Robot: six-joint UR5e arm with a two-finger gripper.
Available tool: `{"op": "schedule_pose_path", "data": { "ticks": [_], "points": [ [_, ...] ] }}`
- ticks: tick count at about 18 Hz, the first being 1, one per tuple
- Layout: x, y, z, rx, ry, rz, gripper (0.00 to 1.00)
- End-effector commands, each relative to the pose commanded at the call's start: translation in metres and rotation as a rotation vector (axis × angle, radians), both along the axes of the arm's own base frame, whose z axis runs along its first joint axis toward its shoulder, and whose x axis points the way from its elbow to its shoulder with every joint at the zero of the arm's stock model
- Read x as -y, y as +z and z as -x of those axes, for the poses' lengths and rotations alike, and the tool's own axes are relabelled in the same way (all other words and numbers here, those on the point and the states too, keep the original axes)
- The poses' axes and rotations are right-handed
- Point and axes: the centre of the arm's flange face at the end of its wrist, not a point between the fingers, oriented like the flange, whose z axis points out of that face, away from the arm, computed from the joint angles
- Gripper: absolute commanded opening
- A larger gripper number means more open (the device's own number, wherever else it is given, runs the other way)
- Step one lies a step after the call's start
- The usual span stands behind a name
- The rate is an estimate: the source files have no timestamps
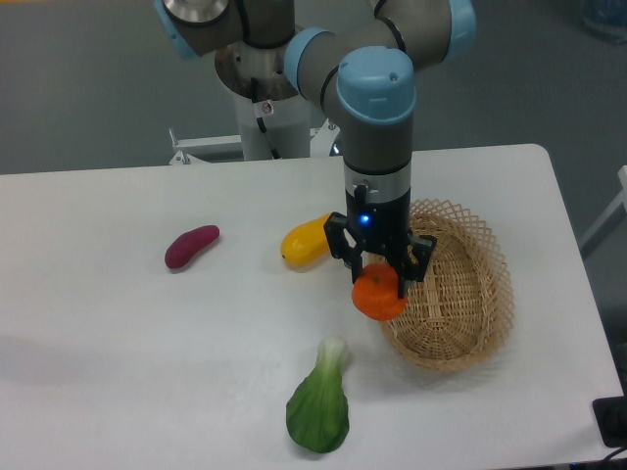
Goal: Place the orange in the basket
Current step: 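Hold the orange in the gripper at the basket rim, then carry the held orange over the basket and lower it inside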
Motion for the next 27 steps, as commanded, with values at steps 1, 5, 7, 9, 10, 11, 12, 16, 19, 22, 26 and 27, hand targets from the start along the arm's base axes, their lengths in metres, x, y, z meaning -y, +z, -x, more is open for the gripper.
{"op": "schedule_pose_path", "data": {
  "ticks": [1, 5, 7, 9, 10, 11, 12, 16, 19, 22, 26, 27],
  "points": [
    [0.001, -0.004, -0.001, 0.004, -0.001, 0.004, 0.57],
    [0.000, -0.002, 0.000, 0.002, 0.000, 0.002, 0.57],
    [0.000, -0.001, 0.000, 0.001, -0.001, 0.001, 0.57],
    [0.000, -0.001, 0.001, 0.001, 0.000, 0.001, 0.57],
    [0.000, -0.001, 0.001, 0.001, 0.000, 0.001, 0.57],
    [0.000, -0.004, -0.001, 0.004, -0.001, 0.004, 0.57],
    [0.001, -0.005, 0.000, 0.006, -0.001, 0.006, 0.57],
    [0.002, -0.006, 0.001, 0.004, -0.008, 0.010, 0.57],
    [0.020, -0.016, 0.016, -0.006, -0.058, 0.045, 0.57],
    [0.049, -0.028, 0.043, -0.011, -0.097, 0.083, 0.57],
    [0.073, -0.062, 0.074, 0.013, -0.152, 0.133, 0.57],
    [0.072, -0.070, 0.077, 0.012, -0.169, 0.138, 0.57]
  ]
}}
